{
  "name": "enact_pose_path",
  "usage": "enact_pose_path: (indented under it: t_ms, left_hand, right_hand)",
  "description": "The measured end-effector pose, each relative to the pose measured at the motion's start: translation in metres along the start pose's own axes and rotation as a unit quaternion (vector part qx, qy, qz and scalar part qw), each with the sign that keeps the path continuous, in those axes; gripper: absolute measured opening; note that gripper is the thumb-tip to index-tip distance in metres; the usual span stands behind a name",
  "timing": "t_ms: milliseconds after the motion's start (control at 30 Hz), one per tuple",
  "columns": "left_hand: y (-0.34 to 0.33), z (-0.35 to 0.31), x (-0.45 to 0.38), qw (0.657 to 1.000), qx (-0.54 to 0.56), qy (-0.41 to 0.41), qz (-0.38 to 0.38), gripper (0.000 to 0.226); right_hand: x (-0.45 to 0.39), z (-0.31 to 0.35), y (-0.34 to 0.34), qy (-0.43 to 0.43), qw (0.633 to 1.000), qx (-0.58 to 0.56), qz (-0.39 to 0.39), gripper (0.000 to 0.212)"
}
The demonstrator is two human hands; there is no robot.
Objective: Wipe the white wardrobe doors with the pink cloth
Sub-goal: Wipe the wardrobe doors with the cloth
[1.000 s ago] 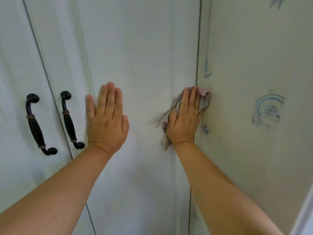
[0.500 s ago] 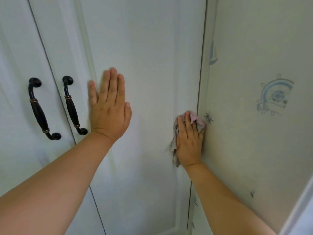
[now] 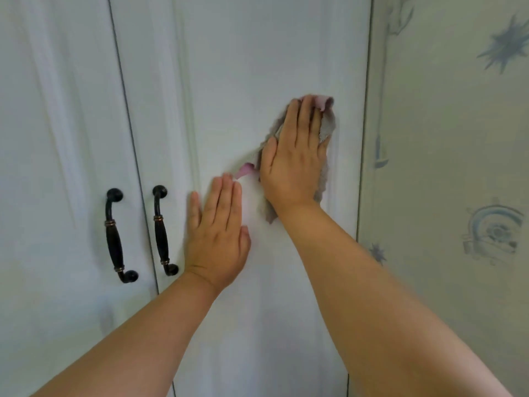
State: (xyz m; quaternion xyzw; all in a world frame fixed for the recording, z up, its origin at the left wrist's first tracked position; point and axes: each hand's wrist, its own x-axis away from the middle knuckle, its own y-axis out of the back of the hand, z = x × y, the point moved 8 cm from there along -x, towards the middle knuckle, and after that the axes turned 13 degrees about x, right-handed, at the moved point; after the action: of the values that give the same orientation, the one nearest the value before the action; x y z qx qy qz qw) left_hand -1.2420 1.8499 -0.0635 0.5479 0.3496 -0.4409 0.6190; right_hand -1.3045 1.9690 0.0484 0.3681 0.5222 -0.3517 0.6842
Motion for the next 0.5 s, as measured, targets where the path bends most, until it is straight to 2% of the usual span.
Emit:
enact_pose_path:
  t_ms: [100, 200, 333, 433, 500]
  left_hand:
    - [0.006, -0.007, 0.002, 0.999, 0.020, 0.008, 0.032, 0.070]
    - [0.033, -0.005, -0.009, 0.998, 0.064, -0.017, 0.021, 0.064]
    - [0.080, 0.015, -0.047, 0.996, 0.043, -0.072, -0.020, 0.029]
    - [0.105, 0.042, -0.066, 0.998, 0.019, -0.046, -0.046, 0.026]
    - [0.111, 0.055, -0.068, 0.998, 0.013, -0.032, -0.055, 0.027]
  right_hand:
    - [-0.033, 0.036, 0.007, 0.061, 0.998, 0.006, -0.006, 0.064]
    - [-0.065, 0.084, 0.013, 0.124, 0.992, 0.003, -0.007, 0.065]
    - [-0.084, 0.135, 0.016, 0.205, 0.978, 0.018, -0.006, 0.066]
    - [-0.089, 0.155, 0.014, 0.246, 0.969, 0.020, 0.001, 0.064]
    - [-0.092, 0.159, 0.018, 0.242, 0.970, 0.002, -0.014, 0.062]
